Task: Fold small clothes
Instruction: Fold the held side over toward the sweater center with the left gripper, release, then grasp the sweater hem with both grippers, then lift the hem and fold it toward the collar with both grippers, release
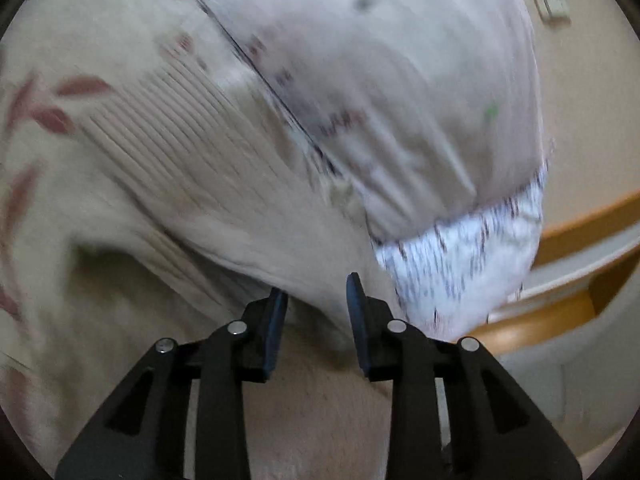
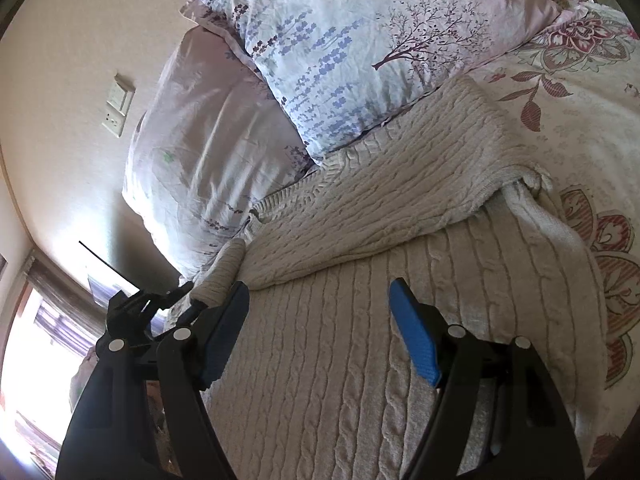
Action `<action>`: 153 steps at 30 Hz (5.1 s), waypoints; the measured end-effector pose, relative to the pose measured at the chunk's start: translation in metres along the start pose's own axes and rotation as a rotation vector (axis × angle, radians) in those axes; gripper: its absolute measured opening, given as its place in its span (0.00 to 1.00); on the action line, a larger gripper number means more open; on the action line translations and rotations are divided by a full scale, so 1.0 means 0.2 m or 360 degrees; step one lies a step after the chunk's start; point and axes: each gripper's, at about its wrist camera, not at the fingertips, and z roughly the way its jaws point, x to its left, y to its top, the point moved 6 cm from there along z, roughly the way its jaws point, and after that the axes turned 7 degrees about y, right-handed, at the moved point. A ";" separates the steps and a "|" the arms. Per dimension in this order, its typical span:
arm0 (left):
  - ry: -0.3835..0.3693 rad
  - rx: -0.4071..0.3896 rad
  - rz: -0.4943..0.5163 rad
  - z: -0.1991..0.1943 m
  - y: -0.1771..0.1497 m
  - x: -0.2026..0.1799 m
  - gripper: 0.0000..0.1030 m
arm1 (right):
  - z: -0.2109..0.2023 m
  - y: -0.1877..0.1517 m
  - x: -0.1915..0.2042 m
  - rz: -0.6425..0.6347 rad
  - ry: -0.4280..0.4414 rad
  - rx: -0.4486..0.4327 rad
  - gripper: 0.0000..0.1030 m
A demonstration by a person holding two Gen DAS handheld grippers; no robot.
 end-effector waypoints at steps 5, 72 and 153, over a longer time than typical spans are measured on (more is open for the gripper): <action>0.0069 -0.0102 -0.0181 -0.07 0.14 0.12 0.29 | 0.00 0.00 0.00 -0.0002 -0.0007 0.0012 0.72; 0.0844 -0.0078 0.1241 -0.22 -0.18 0.14 0.63 | 0.18 0.26 -0.16 -0.0168 -0.0669 0.0156 0.14; 0.0203 -0.0344 0.1073 -0.88 -0.47 0.00 0.06 | -0.73 -0.14 0.34 -0.0820 -0.0383 -0.0351 0.08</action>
